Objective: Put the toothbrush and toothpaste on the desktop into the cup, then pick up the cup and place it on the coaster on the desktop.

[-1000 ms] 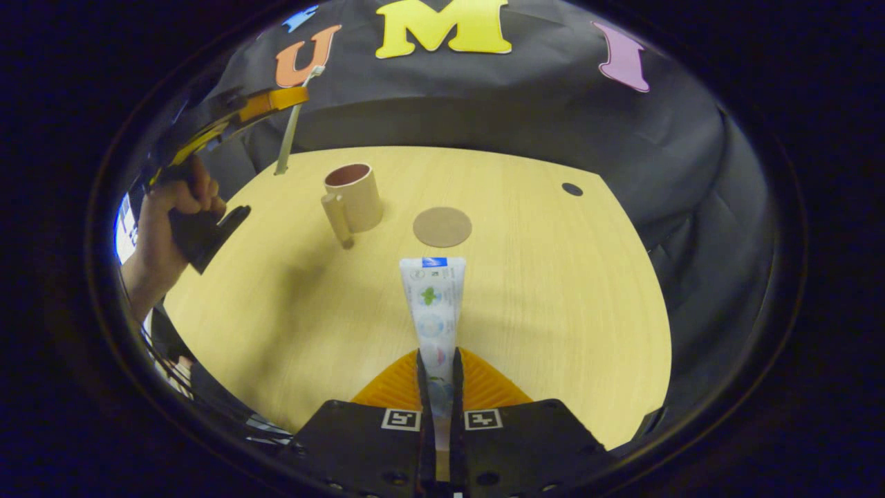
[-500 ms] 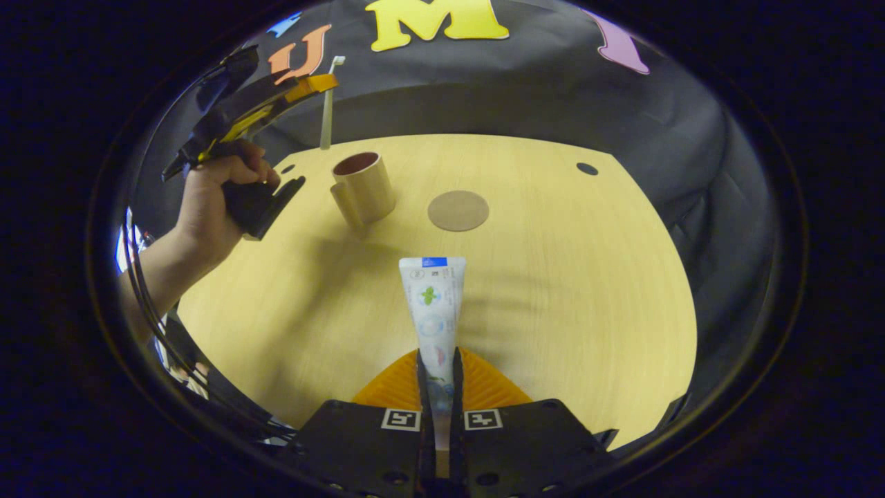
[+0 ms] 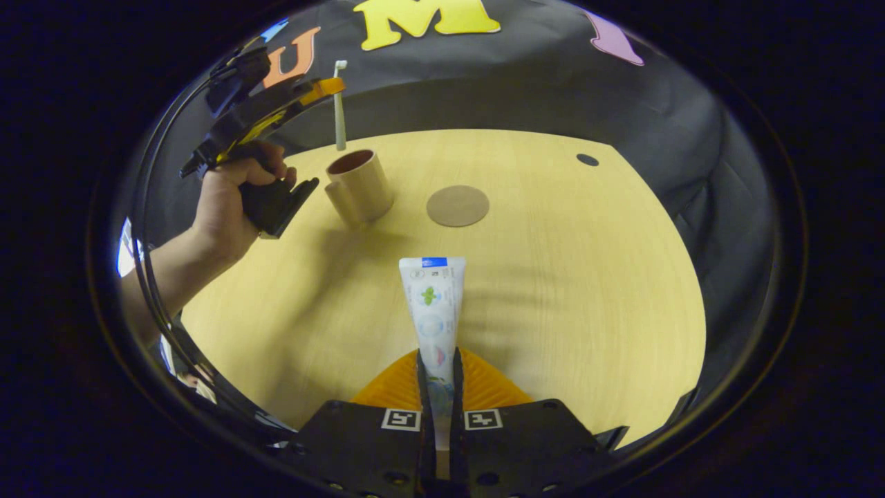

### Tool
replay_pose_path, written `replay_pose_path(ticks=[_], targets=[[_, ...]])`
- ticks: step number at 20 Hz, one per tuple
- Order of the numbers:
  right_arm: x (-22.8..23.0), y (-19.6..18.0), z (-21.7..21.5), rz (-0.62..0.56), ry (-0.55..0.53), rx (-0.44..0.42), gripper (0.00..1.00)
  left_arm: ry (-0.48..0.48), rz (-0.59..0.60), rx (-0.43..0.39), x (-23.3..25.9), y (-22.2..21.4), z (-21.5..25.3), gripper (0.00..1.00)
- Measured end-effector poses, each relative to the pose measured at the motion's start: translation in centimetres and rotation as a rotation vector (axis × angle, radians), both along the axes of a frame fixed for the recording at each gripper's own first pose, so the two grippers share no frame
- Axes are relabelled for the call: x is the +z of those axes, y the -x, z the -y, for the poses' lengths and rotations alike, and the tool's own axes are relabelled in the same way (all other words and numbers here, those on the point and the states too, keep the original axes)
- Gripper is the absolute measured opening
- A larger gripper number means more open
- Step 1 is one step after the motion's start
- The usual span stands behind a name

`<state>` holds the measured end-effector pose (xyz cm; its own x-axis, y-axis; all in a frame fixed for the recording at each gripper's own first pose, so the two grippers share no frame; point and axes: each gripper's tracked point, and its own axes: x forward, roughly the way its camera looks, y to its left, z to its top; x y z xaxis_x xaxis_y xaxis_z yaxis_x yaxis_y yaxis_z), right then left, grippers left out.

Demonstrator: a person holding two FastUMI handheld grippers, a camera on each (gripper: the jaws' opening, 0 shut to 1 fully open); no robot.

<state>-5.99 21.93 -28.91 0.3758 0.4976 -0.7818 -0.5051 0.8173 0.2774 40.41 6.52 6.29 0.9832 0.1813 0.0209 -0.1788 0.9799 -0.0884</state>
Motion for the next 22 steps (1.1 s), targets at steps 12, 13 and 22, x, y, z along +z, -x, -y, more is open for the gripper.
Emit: replay_pose_path(ticks=[12,13,22], targets=[[1.2,-0.6,-0.2,0.045,-0.017,-0.005,0.08,-0.024,-0.073,0.02,-1.4,2.4,-0.2,0.9],[1.6,-0.9,-0.3,0.061,-0.021,-0.003,0.08,-0.024,-0.081,0.026,-1.3,2.9,-0.2,0.92],[8.9,-5.5,-6.7,0.284,-0.199,0.04,0.08,-0.079,-0.088,0.104,3.0,10.4,-3.1,0.96]])
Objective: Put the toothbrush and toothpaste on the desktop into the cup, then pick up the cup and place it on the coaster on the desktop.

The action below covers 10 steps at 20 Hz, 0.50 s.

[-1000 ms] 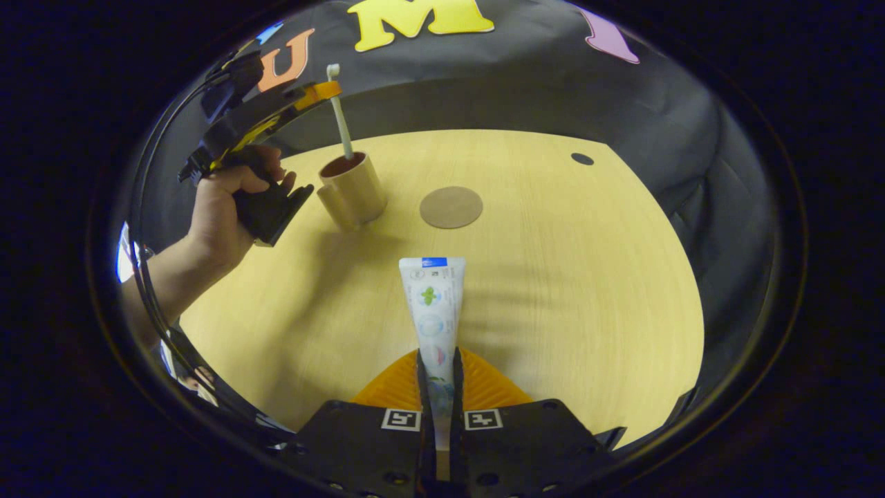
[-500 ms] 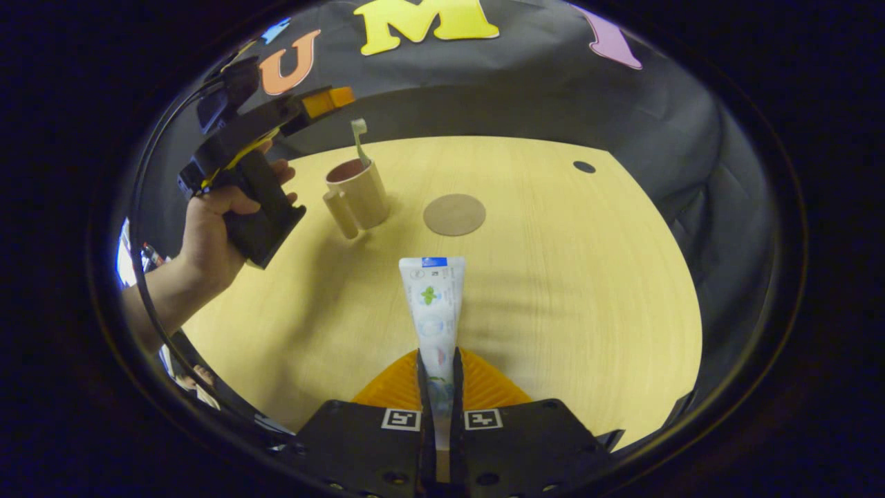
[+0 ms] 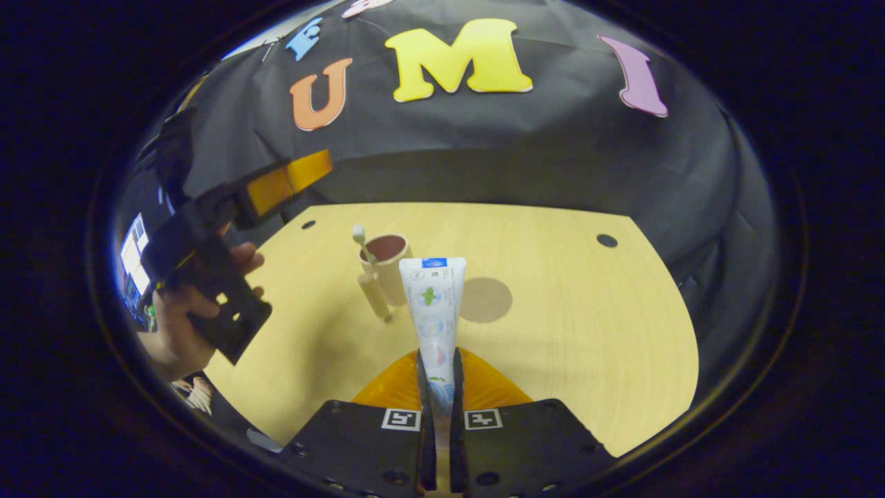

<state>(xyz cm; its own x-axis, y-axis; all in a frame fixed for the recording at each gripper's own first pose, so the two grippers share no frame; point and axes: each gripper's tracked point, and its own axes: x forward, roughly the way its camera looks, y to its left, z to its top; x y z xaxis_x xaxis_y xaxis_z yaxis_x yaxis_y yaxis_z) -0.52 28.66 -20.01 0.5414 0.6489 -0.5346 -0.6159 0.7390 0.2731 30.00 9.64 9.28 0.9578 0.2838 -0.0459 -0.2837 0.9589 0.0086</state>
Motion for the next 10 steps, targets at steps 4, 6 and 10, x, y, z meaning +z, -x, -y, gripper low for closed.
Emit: replay_pose_path(ticks=[4,6,10], targets=[[5.0,-2.5,-4.9,0.131,-0.113,0.017,0.08,-0.015,-0.02,0.032,1.1,3.6,-1.8,0.96],[7.5,-3.8,-7.3,0.191,-0.174,0.018,0.08,-0.017,-0.025,0.047,1.4,4.8,-2.6,0.96],[12.5,-6.0,-11.4,0.298,-0.301,0.016,0.08,-0.001,-0.043,0.067,1.5,6.1,-3.6,0.96]])
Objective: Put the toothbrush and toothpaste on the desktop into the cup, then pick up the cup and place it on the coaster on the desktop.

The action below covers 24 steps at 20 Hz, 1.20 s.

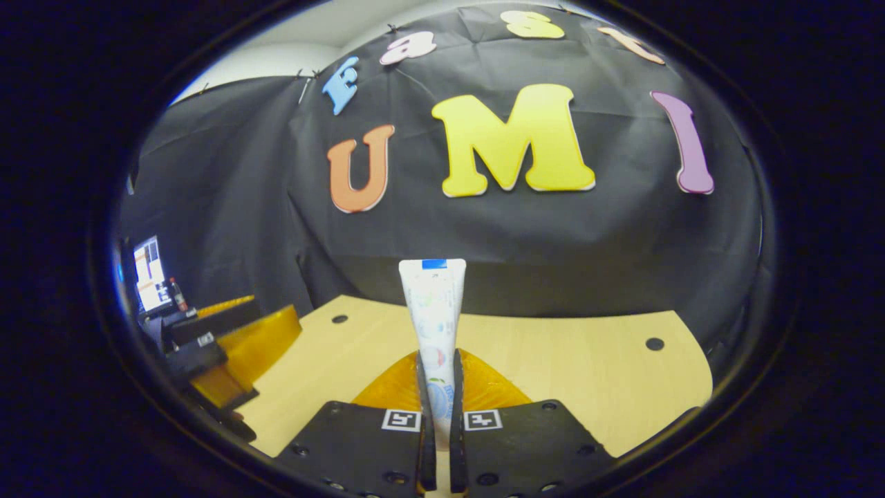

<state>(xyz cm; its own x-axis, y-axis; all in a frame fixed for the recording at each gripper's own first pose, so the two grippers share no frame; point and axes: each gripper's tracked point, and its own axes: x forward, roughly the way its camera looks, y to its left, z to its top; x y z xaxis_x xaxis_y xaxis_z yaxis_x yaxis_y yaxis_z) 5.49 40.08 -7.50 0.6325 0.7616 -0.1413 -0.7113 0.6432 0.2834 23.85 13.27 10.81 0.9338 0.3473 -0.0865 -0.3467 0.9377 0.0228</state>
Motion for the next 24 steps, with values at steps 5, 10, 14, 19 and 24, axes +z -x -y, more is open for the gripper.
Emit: replay_pose_path(ticks=[5,10,14,19,24], targets=[[2.3,-2.4,-5.5,0.072,-0.103,0.011,0.08,0.004,-0.023,-0.004,-0.2,0.4,-0.6,0.97],[1.3,-4.6,-9.0,0.142,-0.152,0.022,0.08,0.027,-0.06,0.007,-1.8,-0.2,-1.3,0.96],[-0.1,-5.7,-9.5,0.139,-0.145,0.015,0.08,0.029,-0.074,0.018,-2.5,-0.9,-1.9,0.96],[-1.3,-6.1,-9.8,0.111,-0.138,0.025,0.12,0.047,-0.097,0.021,-3.7,-1.5,-2.2,0.97],[-3.4,-5.4,-9.5,0.077,-0.116,0.023,0.27,0.05,-0.106,0.012,-4.0,-1.7,-2.3,0.96]])
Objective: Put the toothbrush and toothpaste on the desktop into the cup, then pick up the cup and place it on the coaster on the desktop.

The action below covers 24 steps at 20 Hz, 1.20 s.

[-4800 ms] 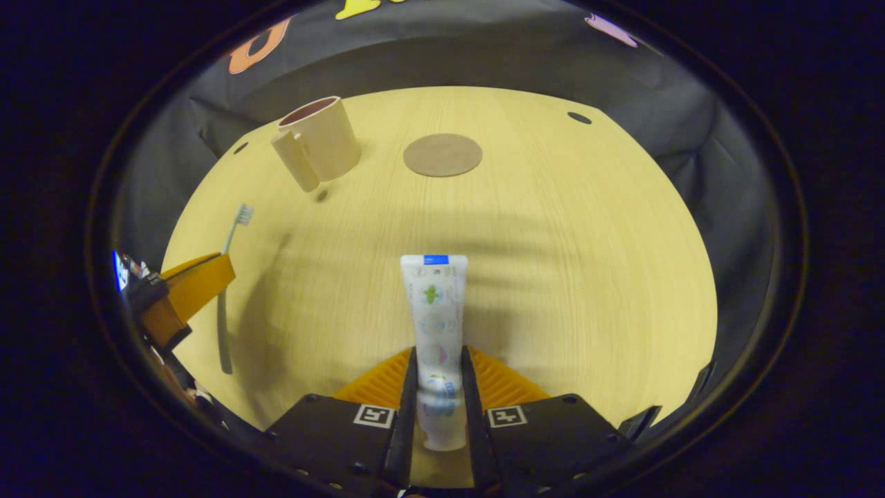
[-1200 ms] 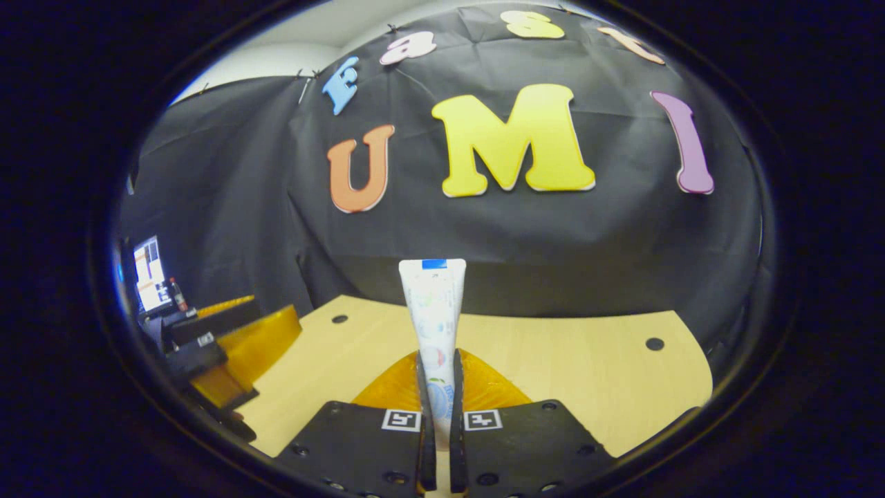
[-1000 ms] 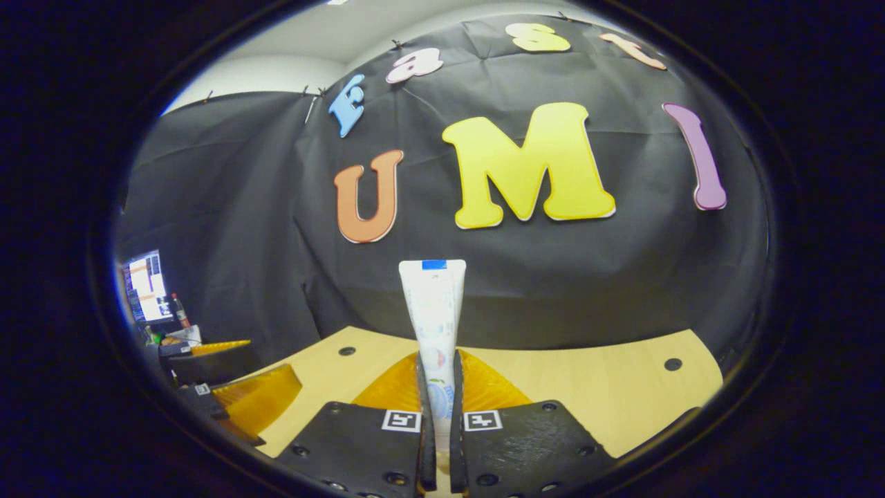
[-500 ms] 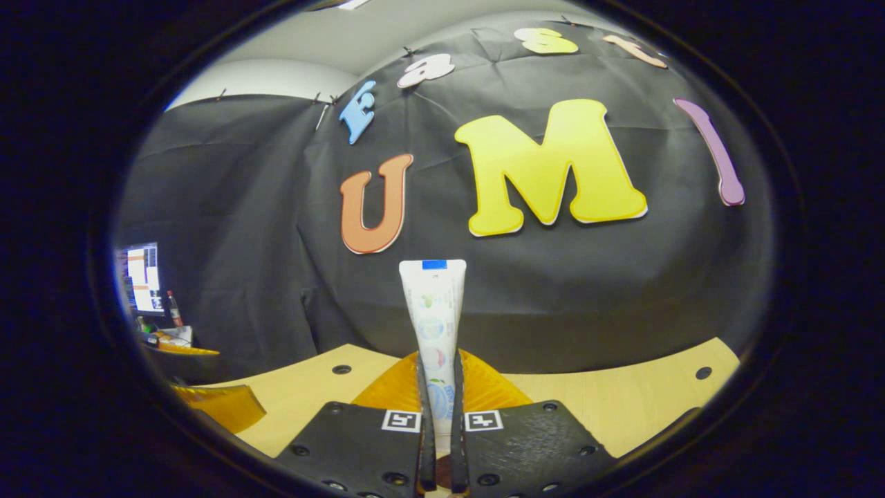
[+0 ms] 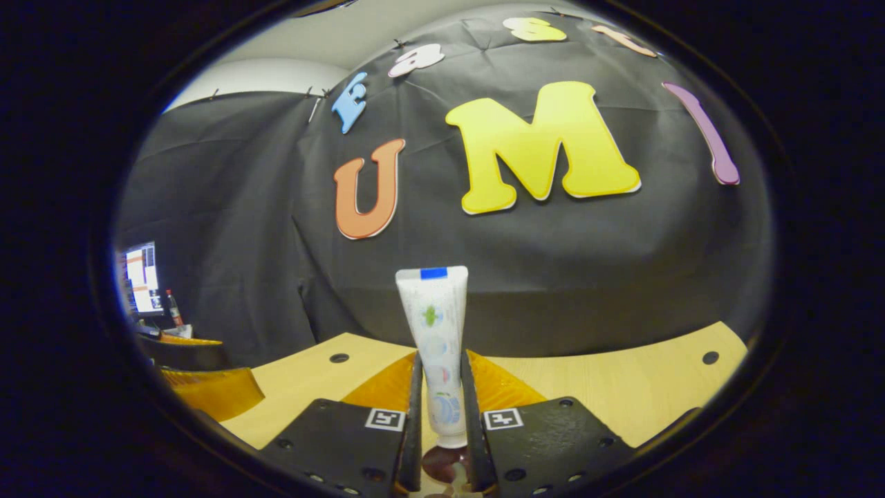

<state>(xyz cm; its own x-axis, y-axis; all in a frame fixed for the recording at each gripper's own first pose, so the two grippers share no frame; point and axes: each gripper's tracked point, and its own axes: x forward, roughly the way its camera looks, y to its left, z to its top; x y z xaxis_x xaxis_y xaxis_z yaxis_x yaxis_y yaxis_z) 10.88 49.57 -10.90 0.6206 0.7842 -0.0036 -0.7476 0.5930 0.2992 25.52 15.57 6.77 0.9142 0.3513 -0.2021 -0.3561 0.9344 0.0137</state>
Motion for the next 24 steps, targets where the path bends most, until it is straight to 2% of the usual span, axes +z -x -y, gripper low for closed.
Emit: replay_pose_path(ticks=[3,4,5,7,8,14,17,19,22,24], targets=[[0.0,0.5,0.4,-0.001,-0.008,0.002,0.37,-0.001,-0.001,-0.002,0.0,0.1,0.0,0.96],[0.4,0.7,0.8,0.007,-0.01,0.001,0.47,0.002,-0.002,-0.003,0.0,-0.1,-0.1,0.96],[0.5,0.9,1.4,0.01,-0.011,-0.005,0.52,0.007,-0.002,-0.003,-0.2,-0.2,0.0,0.96],[0.5,1.0,2.1,0.006,-0.009,-0.017,0.58,0.019,0.001,-0.003,-0.4,-0.2,0.4,0.96],[0.4,1.1,2.5,-0.002,-0.005,-0.019,0.53,0.026,0.001,-0.003,-0.1,-0.1,0.5,0.96],[2.6,1.8,4.2,0.004,0.019,-0.03,0.53,0.037,0.044,0.015,1.4,0.5,0.5,0.96],[3.6,1.9,4.3,-0.004,0.039,-0.031,0.64,0.018,0.058,0.021,2.2,0.9,0.2,0.96],[4.1,1.8,4.3,-0.023,0.073,-0.03,0.63,0.015,0.066,0.027,2.6,1.4,0.1,0.96],[5.4,1.4,4.5,-0.03,0.152,-0.025,0.73,0.027,0.088,0.035,3.6,2.2,0.0,0.96],[6.7,1.3,4.0,-0.034,0.192,-0.009,0.76,0.027,0.108,0.049,4.7,2.9,-0.6,0.96]])
